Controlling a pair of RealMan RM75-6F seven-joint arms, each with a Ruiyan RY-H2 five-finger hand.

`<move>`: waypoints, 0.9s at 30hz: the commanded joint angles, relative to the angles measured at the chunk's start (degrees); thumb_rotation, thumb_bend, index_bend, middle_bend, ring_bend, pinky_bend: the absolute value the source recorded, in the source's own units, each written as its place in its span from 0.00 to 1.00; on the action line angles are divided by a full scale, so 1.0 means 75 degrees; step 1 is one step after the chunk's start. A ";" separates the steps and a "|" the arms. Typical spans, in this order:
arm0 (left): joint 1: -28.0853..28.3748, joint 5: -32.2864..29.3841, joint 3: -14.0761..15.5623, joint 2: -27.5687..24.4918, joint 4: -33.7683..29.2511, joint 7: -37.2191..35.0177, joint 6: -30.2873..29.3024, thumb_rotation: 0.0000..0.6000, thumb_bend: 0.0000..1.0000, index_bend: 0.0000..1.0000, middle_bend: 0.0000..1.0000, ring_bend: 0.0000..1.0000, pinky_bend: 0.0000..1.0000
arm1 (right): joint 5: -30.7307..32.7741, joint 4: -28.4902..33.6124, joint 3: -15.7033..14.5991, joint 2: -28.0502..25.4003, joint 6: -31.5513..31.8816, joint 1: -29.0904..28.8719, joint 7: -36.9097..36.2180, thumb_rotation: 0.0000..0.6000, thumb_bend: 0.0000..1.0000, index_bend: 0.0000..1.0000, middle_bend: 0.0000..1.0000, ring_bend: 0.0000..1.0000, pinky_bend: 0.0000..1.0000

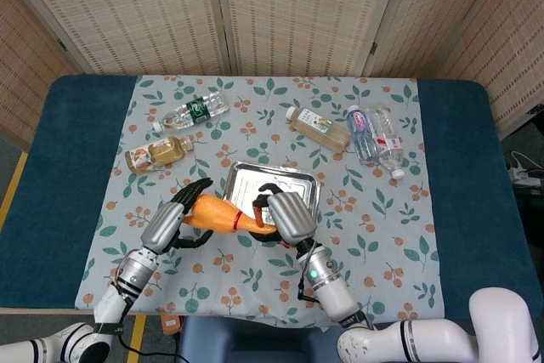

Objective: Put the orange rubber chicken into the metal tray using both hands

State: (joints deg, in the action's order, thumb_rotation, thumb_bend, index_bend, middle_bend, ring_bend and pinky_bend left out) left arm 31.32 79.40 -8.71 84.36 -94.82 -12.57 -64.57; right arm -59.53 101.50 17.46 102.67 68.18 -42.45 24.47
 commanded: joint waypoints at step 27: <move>-0.0245 -0.0090 -0.0195 0.0514 0.0152 0.0184 -0.0756 1.00 0.77 0.91 0.91 0.85 1.00 | 0.0102 0.0099 -0.0014 -0.0149 0.0026 -0.0002 -0.0020 1.00 0.30 0.93 0.58 0.70 0.98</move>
State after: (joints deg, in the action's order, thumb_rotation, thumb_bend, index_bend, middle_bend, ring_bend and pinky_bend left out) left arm 29.59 78.62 -10.44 88.17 -93.36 -11.49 -70.22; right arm -58.80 102.22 17.38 101.53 68.39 -42.44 24.29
